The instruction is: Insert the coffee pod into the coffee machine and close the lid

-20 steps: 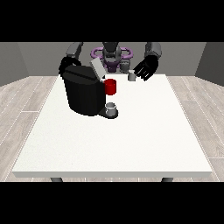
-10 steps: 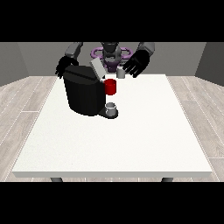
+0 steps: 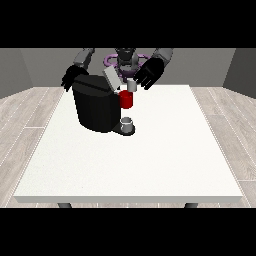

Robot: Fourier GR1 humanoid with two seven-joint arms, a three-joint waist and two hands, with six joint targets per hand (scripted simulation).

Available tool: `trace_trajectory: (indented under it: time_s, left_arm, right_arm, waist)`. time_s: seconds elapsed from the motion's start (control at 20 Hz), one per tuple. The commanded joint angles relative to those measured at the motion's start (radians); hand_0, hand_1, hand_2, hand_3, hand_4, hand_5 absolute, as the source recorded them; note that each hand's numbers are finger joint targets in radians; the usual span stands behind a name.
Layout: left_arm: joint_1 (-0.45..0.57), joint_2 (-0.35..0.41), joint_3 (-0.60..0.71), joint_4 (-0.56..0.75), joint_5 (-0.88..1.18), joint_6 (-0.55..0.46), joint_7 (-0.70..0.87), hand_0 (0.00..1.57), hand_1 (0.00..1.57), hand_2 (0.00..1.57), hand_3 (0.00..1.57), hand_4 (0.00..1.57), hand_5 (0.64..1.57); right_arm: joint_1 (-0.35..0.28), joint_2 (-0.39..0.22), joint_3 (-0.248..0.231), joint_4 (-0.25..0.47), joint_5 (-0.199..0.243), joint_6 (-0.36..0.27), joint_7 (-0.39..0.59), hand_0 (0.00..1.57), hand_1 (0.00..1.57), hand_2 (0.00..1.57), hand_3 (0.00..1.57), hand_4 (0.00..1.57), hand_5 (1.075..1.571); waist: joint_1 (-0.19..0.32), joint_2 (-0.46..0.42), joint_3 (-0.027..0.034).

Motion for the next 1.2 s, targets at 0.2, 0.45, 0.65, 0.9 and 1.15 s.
trace_trajectory:
  time_s: [0.2, 0.45, 0.65, 0.9, 1.15]
  left_arm:
    - [-0.037, 0.012, 0.011, 0.027, 0.002, -0.044, 0.008, 1.28, 1.28, 1.31, 1.22, 0.5, 1.571]
    - [0.003, -0.012, -0.001, 0.037, -0.016, -0.007, -0.026, 1.23, 1.23, 1.28, 1.21, 0.51, 1.571]
    - [-0.037, -0.053, -0.011, 0.021, -0.027, 0.013, 0.011, 1.18, 1.18, 1.25, 1.18, 0.5, 1.571]
    - [-0.043, -0.048, -0.01, 0.027, -0.028, -0.009, 0.002, 1.2, 1.2, 1.27, 1.2, 0.5, 1.571]
    - [-0.028, -0.028, 0.002, 0.052, -0.042, 0.029, -0.013, 1.16, 1.16, 1.24, 1.18, 0.49, 1.571]
  right_arm:
    - [-0.023, -0.041, -0.039, -0.003, -0.033, 0.033, 0.033, 0.0, 0.0, 0.0, 0.0, 0.54, 1.571]
    - [0.013, -0.029, -0.018, -0.031, -0.027, 0.037, 0.025, 0.0, 0.0, 0.0, 0.0, 0.51, 1.571]
    - [-0.017, -0.04, -0.045, 0.005, -0.043, 0.046, -0.005, 0.0, 0.0, 0.0, 0.0, 0.51, 1.571]
    - [-0.013, -0.027, -0.051, 0.011, -0.035, 0.021, -0.023, 0.0, 0.0, 0.0, 0.0, 0.5, 1.571]
    - [0.004, -0.01, -0.04, -0.027, -0.033, 0.008, -0.023, 0.0, 0.0, 0.0, 0.0, 0.45, 1.571]
  waist:
    - [-0.005, 0.015, -0.0002]
    - [-0.015, 0.012, -0.0003]
    - [-0.014, 0.029, 0.0]
    - [0.003, 0.027, 0.0]
    - [-0.019, 0.058, -0.0001]
